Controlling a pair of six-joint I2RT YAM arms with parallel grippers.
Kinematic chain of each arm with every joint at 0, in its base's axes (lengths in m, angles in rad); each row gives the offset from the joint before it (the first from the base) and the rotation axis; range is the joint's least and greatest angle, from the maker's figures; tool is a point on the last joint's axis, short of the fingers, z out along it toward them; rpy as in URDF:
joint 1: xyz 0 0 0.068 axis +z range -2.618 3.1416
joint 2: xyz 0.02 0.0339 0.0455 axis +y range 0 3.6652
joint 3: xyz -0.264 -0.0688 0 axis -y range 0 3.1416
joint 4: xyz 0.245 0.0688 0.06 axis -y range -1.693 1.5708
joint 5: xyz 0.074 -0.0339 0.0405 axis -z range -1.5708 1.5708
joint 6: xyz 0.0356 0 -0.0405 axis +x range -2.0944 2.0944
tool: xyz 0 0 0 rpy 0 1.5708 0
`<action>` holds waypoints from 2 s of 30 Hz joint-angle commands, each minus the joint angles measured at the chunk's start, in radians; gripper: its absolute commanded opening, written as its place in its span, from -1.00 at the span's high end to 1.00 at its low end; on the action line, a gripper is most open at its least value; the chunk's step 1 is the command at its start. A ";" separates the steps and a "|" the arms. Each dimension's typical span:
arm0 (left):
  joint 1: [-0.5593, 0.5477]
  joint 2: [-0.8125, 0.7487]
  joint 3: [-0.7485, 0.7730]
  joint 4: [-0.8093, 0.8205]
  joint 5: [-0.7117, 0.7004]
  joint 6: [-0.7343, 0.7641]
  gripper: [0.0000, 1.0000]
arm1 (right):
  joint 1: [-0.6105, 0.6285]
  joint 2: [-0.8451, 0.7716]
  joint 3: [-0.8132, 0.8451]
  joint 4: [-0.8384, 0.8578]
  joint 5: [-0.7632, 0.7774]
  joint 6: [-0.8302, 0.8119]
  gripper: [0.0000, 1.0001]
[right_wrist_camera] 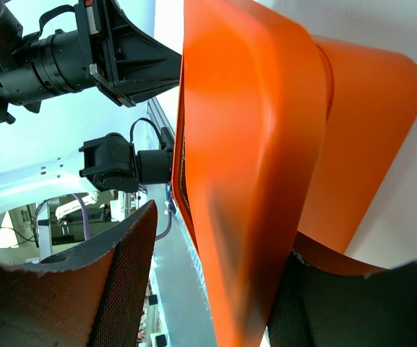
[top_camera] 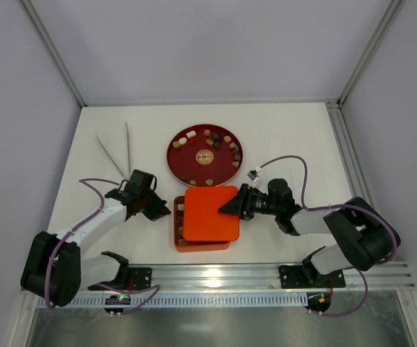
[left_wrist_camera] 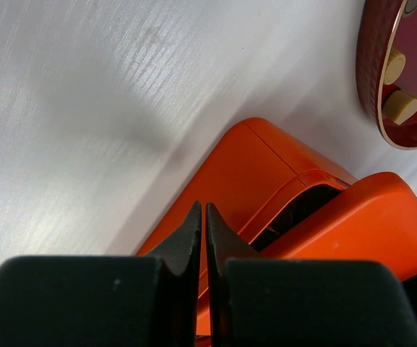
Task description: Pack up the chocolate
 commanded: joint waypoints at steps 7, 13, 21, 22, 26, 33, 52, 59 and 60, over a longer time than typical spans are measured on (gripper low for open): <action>-0.004 0.001 0.005 0.023 0.000 0.004 0.99 | -0.040 -0.036 -0.005 -0.092 -0.008 -0.034 -0.15; -0.004 0.000 0.010 0.021 -0.002 0.007 0.99 | -0.066 -0.071 -0.006 -0.152 -0.010 -0.054 -0.15; -0.004 0.003 0.014 0.020 0.001 0.007 0.98 | -0.089 -0.104 -0.015 -0.187 -0.019 -0.065 -0.15; -0.004 0.002 0.014 0.020 0.001 0.008 0.97 | -0.091 -0.107 -0.015 -0.189 -0.019 -0.063 -0.16; -0.002 0.002 0.018 0.018 0.003 0.008 0.97 | -0.095 -0.145 -0.017 -0.224 -0.012 -0.074 -0.16; -0.004 0.005 0.021 0.018 0.010 0.013 0.96 | -0.114 -0.180 -0.023 -0.271 -0.012 -0.088 -0.16; -0.004 0.014 0.030 0.018 0.015 0.022 0.94 | -0.169 -0.269 -0.032 -0.374 -0.031 -0.124 -0.17; -0.004 0.026 0.037 0.023 0.023 0.028 0.92 | -0.181 -0.320 -0.029 -0.417 -0.036 -0.134 -0.18; -0.002 0.026 0.039 0.023 0.023 0.028 0.93 | -0.183 -0.325 -0.026 -0.426 -0.033 -0.137 -0.18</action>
